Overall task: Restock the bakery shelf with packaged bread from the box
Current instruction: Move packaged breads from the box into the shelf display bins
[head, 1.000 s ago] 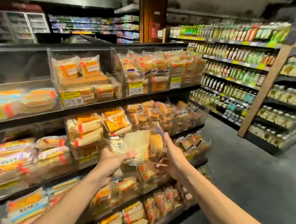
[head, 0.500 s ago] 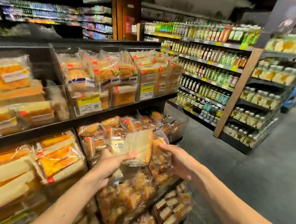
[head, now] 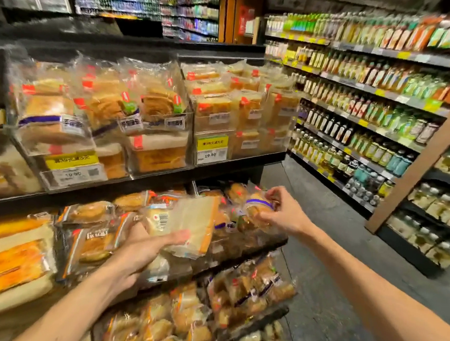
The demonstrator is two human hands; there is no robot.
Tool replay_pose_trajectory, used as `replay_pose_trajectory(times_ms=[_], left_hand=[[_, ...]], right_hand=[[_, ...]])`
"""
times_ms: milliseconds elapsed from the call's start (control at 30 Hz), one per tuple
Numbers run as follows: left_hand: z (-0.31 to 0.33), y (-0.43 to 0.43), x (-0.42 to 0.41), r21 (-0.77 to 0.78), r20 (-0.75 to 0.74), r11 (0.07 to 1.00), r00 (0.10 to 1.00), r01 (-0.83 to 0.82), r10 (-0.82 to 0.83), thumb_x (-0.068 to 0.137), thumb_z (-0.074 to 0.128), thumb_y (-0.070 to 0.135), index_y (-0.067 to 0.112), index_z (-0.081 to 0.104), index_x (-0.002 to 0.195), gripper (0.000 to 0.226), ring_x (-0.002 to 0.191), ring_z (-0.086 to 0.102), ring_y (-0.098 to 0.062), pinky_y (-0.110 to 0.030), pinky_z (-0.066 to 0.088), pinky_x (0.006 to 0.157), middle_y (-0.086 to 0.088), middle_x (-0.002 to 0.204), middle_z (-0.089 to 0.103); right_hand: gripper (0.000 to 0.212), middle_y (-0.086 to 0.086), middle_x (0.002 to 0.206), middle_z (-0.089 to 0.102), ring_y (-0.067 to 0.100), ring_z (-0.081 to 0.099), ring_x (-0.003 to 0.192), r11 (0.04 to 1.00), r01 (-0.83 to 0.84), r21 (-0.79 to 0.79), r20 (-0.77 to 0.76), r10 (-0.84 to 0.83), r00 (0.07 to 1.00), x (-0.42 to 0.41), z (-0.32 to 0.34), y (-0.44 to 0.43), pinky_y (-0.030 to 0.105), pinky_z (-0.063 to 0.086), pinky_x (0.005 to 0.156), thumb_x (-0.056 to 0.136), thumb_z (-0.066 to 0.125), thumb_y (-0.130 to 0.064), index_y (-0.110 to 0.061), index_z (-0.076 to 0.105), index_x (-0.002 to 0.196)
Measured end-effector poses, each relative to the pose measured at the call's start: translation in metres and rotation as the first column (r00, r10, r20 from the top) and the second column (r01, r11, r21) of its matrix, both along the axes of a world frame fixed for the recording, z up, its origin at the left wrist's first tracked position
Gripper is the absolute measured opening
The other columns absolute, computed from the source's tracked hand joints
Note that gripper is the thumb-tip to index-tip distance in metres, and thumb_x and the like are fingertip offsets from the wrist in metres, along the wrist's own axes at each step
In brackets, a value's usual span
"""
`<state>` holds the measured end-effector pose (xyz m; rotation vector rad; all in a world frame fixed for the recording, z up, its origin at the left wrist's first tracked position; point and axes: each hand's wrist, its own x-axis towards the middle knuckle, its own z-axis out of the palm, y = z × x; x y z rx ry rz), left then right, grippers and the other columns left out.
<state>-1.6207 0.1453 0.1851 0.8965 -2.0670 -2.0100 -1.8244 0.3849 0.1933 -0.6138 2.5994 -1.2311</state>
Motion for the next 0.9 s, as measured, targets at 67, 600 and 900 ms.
replay_pose_trajectory(times_ms=[67,600,900], left_hand=[[-0.003,0.004,-0.010,0.005,0.005,0.998,0.998,-0.070,0.070,0.058,0.092,0.044,0.012,0.018,0.154,0.125,0.141,0.035,-0.026,-0.039,0.029,0.113,-0.009,0.157,0.032],[0.006,0.057,-0.009,-0.003,-0.054,0.926,0.925,-0.377,0.376,0.064,0.087,0.011,0.019,0.057,0.109,0.055,0.082,0.073,-0.006,-0.019,0.056,0.068,0.005,0.090,0.077],[0.008,0.063,-0.024,-0.017,-0.003,0.910,0.911,-0.413,0.413,0.049,0.095,0.033,0.020,0.055,0.120,0.082,0.100,0.069,-0.015,-0.032,0.051,0.092,0.001,0.106,0.075]], right_hand=[[0.061,0.002,0.112,0.062,0.019,0.061,0.101,0.984,-0.139,0.111,-0.086,0.149,0.985,-0.028,-0.007,-0.019,0.034,0.050,0.090,0.073,0.084,-0.034,-0.016,0.048,0.120],[0.037,0.015,0.128,0.049,0.033,0.047,0.115,0.909,-0.248,0.335,-0.542,0.401,0.739,-0.065,-0.075,-0.130,0.038,0.046,0.082,0.092,0.062,-0.011,-0.006,0.054,0.128],[0.035,0.014,0.156,0.030,0.028,0.028,0.144,0.826,-0.385,0.413,-0.437,0.550,0.711,-0.069,-0.085,-0.120,0.039,0.042,0.108,0.099,0.052,-0.020,-0.011,0.058,0.132]])
